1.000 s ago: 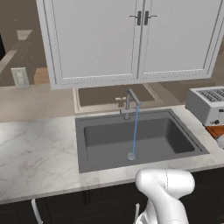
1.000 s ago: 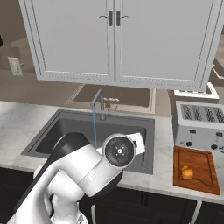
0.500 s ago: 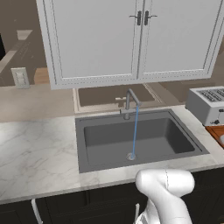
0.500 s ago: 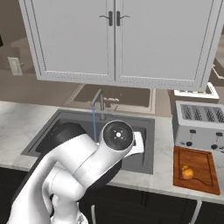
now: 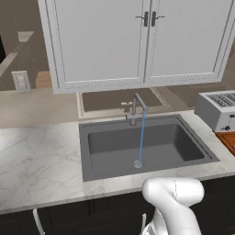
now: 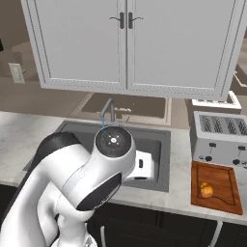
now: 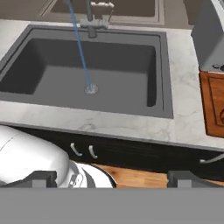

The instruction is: Pick the peach from the sink and place it on the cutting board to airdry. Then turn off the sink faucet.

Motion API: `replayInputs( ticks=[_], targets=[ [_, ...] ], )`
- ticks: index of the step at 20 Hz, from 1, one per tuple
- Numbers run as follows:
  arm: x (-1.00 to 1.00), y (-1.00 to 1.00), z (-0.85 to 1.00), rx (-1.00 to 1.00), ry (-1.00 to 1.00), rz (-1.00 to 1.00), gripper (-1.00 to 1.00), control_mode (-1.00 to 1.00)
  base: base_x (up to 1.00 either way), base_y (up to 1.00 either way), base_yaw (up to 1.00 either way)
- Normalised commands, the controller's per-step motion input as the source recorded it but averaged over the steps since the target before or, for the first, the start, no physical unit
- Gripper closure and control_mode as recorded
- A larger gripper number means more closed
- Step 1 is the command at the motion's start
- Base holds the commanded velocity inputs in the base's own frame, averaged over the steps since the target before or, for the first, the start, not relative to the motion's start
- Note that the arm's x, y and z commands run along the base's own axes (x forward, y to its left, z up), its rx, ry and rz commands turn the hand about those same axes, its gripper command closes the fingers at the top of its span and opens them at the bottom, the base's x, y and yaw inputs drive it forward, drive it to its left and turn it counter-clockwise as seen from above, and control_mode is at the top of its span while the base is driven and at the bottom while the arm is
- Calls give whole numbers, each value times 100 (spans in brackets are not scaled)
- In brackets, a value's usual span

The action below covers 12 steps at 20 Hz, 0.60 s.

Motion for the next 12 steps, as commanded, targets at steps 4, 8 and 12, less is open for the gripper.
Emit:
replayInputs(
  ticks=[4, 8, 12],
  targets=[
    [-26, 18, 3, 0, 0, -9, -100, -100, 0, 0, 0],
    [-25, 31, 2, 0, -1, 1, -100, -100, 0, 0, 0],
    [-32, 41, 5, 0, -6, 4, -100, -100, 0, 0, 0]
  ],
)
